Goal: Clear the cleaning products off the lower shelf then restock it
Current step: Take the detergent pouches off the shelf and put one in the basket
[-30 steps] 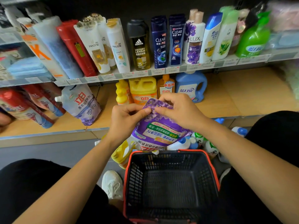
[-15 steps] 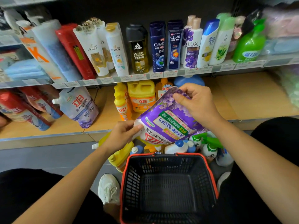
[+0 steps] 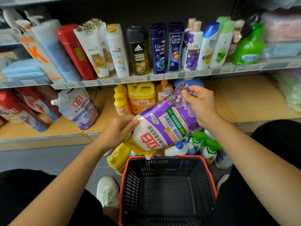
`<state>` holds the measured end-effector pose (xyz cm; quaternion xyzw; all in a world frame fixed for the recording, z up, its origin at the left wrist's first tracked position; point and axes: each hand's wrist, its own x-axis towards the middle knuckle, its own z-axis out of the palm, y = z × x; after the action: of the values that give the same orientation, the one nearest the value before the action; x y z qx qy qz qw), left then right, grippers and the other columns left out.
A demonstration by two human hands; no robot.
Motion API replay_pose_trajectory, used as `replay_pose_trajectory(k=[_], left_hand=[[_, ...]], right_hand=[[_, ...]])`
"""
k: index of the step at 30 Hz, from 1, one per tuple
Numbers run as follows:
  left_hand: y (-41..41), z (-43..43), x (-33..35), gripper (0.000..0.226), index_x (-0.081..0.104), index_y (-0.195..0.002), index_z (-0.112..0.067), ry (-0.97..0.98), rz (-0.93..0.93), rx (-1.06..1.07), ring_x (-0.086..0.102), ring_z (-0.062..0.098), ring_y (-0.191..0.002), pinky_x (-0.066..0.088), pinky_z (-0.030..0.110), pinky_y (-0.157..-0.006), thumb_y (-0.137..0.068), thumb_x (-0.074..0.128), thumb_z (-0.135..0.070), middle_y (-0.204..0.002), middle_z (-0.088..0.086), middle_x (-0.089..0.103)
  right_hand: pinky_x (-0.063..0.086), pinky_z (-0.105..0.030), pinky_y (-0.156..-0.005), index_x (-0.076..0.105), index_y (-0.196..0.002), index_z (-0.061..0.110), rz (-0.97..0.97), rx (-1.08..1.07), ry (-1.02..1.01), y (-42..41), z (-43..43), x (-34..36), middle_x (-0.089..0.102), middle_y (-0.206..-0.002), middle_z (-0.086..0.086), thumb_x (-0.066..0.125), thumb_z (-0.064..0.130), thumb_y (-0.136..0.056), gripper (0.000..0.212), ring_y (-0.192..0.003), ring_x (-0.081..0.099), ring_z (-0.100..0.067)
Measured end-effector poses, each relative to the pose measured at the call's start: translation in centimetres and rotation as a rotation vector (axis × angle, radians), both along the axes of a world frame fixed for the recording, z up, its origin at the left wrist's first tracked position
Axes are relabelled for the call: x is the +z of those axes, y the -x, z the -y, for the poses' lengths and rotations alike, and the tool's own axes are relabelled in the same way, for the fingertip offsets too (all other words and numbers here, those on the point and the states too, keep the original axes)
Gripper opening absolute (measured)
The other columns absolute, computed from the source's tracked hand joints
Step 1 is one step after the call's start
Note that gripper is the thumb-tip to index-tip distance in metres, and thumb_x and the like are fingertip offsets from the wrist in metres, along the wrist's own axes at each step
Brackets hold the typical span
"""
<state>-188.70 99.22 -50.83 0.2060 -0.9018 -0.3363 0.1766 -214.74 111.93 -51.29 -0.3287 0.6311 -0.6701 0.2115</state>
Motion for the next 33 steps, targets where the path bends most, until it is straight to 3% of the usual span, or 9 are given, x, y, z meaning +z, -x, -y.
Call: replay_pose_trajectory(k=[5, 9, 13, 16, 22, 26, 28, 30, 33], left_hand=[[0.0, -0.5, -0.1, 0.040, 0.064, -0.084, -0.006, -0.147, -0.058, 0.095, 0.073, 0.020, -0.089, 0.058, 0.054, -0.070, -0.075, 0.081, -0.041, -0.090, 0.003, 0.075], [0.1, 0.0, -0.5, 0.030, 0.063, -0.093, -0.013, -0.162, -0.041, 0.072, 0.069, 0.020, -0.100, 0.060, 0.051, -0.076, -0.077, 0.087, -0.020, -0.103, 0.002, 0.072], [-0.2, 0.5, -1.3, 0.044, 0.065, -0.111, -0.015, -0.239, 0.048, 0.027, 0.069, 0.013, -0.103, 0.059, 0.040, -0.087, -0.074, 0.086, -0.002, -0.109, -0.002, 0.073], [-0.9, 1.1, -2.3, 0.037, 0.070, -0.116, -0.007, -0.232, 0.078, 0.023, 0.070, 0.019, -0.104, 0.057, 0.041, -0.092, -0.081, 0.081, -0.004, -0.112, 0.003, 0.075], [-1.0, 1.0, -4.9, 0.034, 0.065, -0.124, -0.004, -0.495, -0.089, 0.208, 0.070, 0.032, -0.107, 0.054, 0.044, -0.098, -0.091, 0.067, 0.005, -0.113, 0.016, 0.074], [-0.6, 0.3, -6.3, 0.013, 0.072, -0.101, -0.013, -0.575, -0.064, 0.211, 0.068, 0.008, -0.085, 0.053, 0.027, -0.081, -0.094, 0.066, -0.005, -0.090, -0.001, 0.077], [-0.4, 0.2, -6.4, 0.009, 0.070, -0.097, -0.003, -0.591, -0.098, 0.248, 0.067, 0.017, -0.084, 0.056, 0.040, -0.082, -0.097, 0.063, -0.009, -0.087, 0.013, 0.074], [-0.3, 0.5, -6.4, 0.028, 0.062, -0.098, 0.015, -0.627, -0.169, 0.301, 0.064, 0.031, -0.082, 0.052, 0.061, -0.090, -0.099, 0.061, -0.013, -0.092, 0.038, 0.064], [-0.4, 0.8, -5.6, 0.038, 0.058, -0.098, 0.022, -0.686, -0.259, 0.383, 0.062, 0.037, -0.084, 0.048, 0.069, -0.092, -0.099, 0.060, -0.016, -0.098, 0.047, 0.059]], right_hand=[[0.040, -0.027, -0.050, 0.067, -0.074, 0.014, 0.067, -0.013, 0.030, 0.4, 0.1, 0.0, 0.061, -0.057, -0.004, 0.065, 0.015, -0.096, 0.022, -0.050, 0.049, -0.022], [0.041, -0.030, -0.052, 0.070, -0.077, 0.016, 0.118, -0.007, 0.036, 0.4, 0.0, -0.1, 0.063, -0.062, -0.006, 0.066, 0.015, -0.096, 0.019, -0.057, 0.048, -0.026], [0.051, -0.041, -0.075, 0.072, -0.080, 0.014, 0.231, 0.027, 0.111, 0.2, 0.1, 0.2, 0.069, -0.079, -0.013, 0.064, 0.007, -0.095, 0.018, -0.075, 0.060, -0.028], [0.058, -0.032, -0.069, 0.070, -0.084, 0.012, 0.326, 0.031, 0.145, 0.8, 0.1, 0.5, 0.073, -0.075, -0.005, 0.063, 0.005, -0.096, 0.015, -0.067, 0.068, -0.016], [0.061, -0.038, -0.075, 0.067, -0.088, 0.007, 0.377, 0.025, 0.172, 1.4, 0.2, 1.0, 0.072, -0.078, -0.008, 0.062, 0.009, -0.096, 0.010, -0.071, 0.070, -0.020], [0.062, -0.038, -0.076, 0.065, -0.091, 0.007, 0.456, 0.024, 0.168, 1.7, 0.4, 1.0, 0.072, -0.087, -0.011, 0.061, 0.011, -0.097, 0.008, -0.077, 0.071, -0.021], [0.061, -0.036, -0.073, 0.064, -0.093, 0.007, 0.503, 0.012, 0.152, 1.9, 0.7, 0.8, 0.071, -0.092, -0.012, 0.060, 0.013, -0.098, 0.009, -0.080, 0.072, -0.021], [0.060, -0.037, -0.077, 0.064, -0.093, 0.007, 0.524, -0.006, 0.133, 2.0, 1.0, 0.5, 0.071, -0.093, -0.013, 0.061, 0.013, -0.098, 0.009, -0.081, 0.071, -0.021], [0.053, -0.044, -0.087, 0.065, -0.087, 0.006, 0.442, -0.079, 0.052, 2.3, 1.2, -0.6, 0.064, -0.088, -0.017, 0.063, 0.010, -0.097, 0.011, -0.081, 0.063, -0.026]])
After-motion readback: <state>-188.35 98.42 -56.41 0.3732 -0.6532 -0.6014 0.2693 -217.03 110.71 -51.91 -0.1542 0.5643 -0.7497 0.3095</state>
